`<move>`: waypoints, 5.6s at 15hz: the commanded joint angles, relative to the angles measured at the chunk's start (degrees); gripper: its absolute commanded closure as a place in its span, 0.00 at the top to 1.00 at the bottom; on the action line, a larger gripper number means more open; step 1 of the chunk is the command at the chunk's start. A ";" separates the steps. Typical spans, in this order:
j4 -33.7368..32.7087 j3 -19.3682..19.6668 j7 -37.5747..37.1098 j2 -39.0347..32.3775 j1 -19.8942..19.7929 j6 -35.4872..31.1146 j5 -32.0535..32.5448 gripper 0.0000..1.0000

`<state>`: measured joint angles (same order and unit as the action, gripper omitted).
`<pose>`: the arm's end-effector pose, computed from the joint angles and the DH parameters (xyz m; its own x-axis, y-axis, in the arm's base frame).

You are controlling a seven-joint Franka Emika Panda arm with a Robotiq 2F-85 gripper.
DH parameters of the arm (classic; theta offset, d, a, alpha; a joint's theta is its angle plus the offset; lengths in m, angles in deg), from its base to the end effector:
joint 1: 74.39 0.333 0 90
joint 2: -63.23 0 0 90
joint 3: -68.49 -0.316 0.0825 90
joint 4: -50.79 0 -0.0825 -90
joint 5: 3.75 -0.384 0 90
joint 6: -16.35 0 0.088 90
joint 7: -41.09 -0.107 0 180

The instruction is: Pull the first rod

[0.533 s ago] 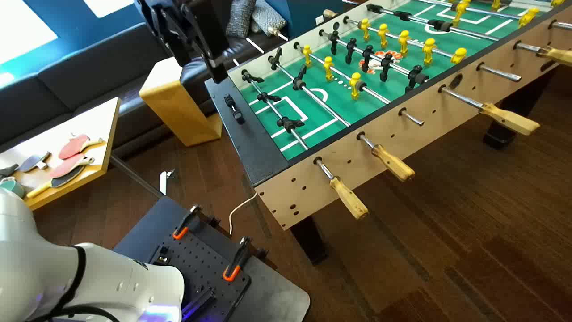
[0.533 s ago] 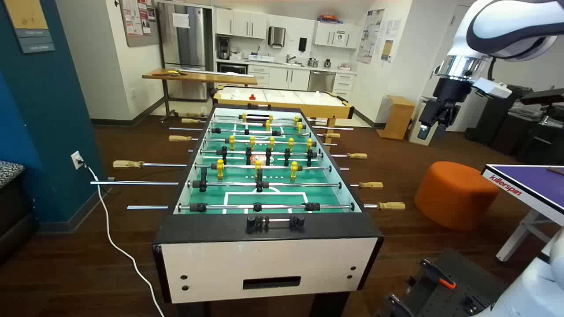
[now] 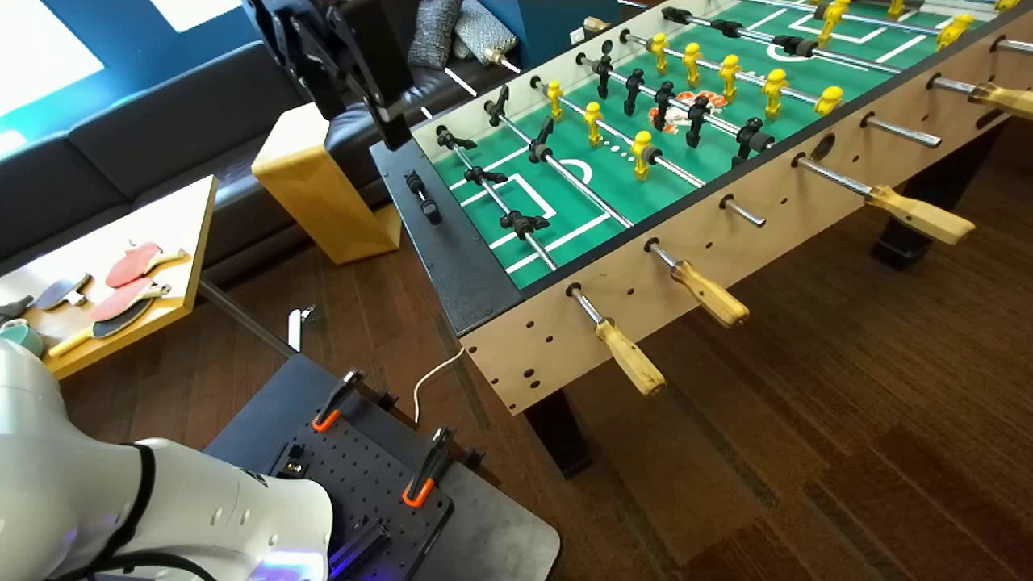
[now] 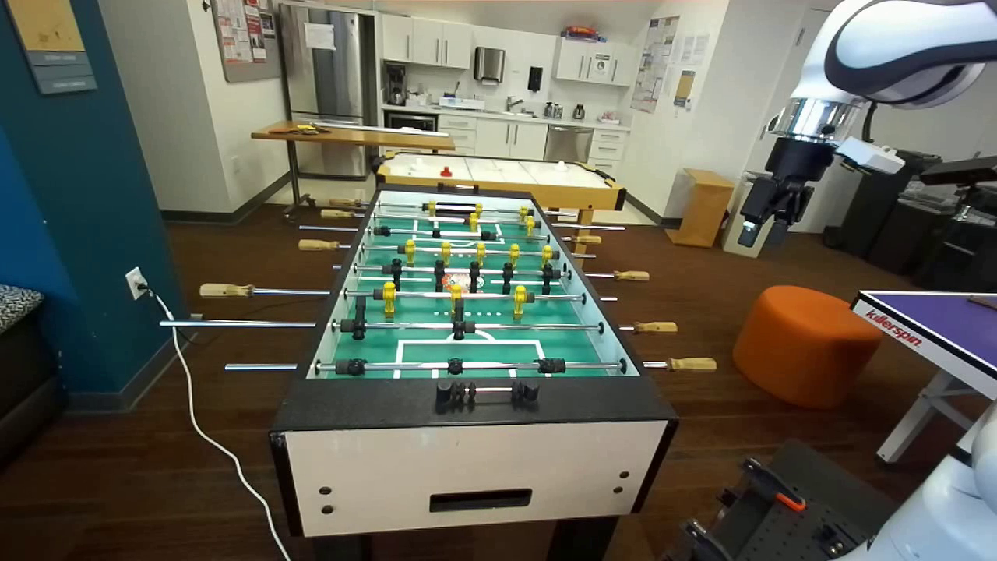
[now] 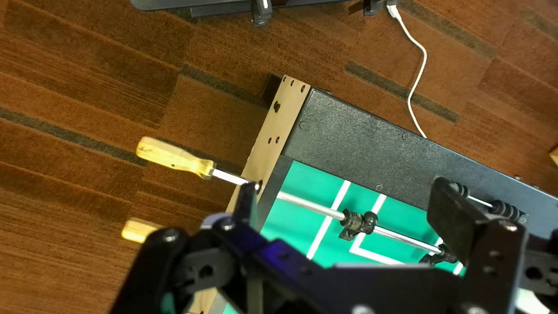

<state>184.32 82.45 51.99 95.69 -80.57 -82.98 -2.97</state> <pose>0.3530 -0.1439 0.5345 0.9929 -0.1175 -0.0204 -0.1191 -0.9853 -0.1223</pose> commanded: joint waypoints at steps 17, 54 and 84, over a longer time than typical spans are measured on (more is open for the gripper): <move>5.26 -1.53 -27.49 -13.25 -9.90 -24.42 -0.17 1.00; 12.74 0.01 -86.68 -33.49 -14.32 -59.87 -1.97 1.00; 7.80 5.42 -89.20 -53.40 -3.62 -68.27 -9.73 1.00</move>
<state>193.63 87.18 -36.92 44.80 -85.75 -149.36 -10.40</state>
